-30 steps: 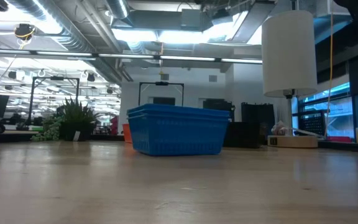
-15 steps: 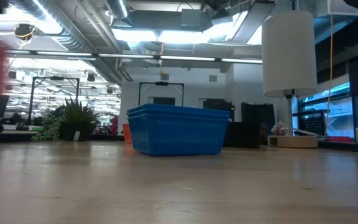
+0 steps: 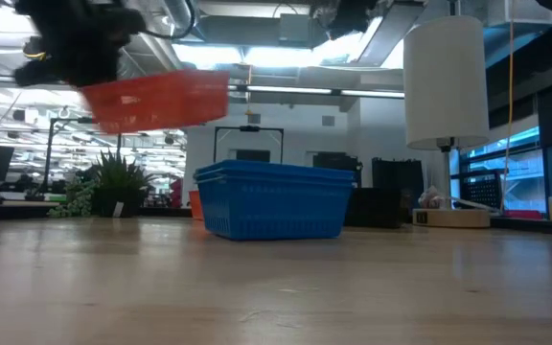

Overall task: Stack baskets by color
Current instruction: Stack the bottom left orange bin on the top orange bin

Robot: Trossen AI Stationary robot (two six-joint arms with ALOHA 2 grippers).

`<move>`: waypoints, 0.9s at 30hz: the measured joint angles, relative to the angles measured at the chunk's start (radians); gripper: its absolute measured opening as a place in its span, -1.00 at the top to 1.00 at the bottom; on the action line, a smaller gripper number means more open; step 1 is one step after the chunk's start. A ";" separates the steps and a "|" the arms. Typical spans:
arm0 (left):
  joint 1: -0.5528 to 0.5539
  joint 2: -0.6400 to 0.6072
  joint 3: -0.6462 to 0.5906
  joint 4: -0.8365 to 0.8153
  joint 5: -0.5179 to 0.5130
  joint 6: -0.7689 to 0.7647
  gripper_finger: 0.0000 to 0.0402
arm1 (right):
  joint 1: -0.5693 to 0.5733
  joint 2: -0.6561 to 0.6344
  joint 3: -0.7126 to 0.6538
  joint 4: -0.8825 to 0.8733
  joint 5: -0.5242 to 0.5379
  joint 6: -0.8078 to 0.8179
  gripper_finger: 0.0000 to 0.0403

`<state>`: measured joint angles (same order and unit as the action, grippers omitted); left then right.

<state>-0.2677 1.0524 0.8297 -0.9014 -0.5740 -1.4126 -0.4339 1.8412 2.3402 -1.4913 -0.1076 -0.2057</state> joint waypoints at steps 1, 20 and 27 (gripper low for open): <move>0.040 -0.003 0.011 0.011 -0.036 0.000 1.00 | 0.000 0.000 0.000 0.000 0.059 0.026 0.63; 0.655 0.265 0.032 0.692 0.056 0.270 1.00 | 0.032 0.000 0.000 0.023 0.638 0.119 0.63; 0.694 0.402 0.031 0.698 0.088 0.212 1.00 | 0.033 0.000 0.000 0.022 0.638 0.090 0.63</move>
<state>0.4264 1.4549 0.8604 -0.2030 -0.4862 -1.2003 -0.4011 1.8416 2.3402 -1.4689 0.5301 -0.1155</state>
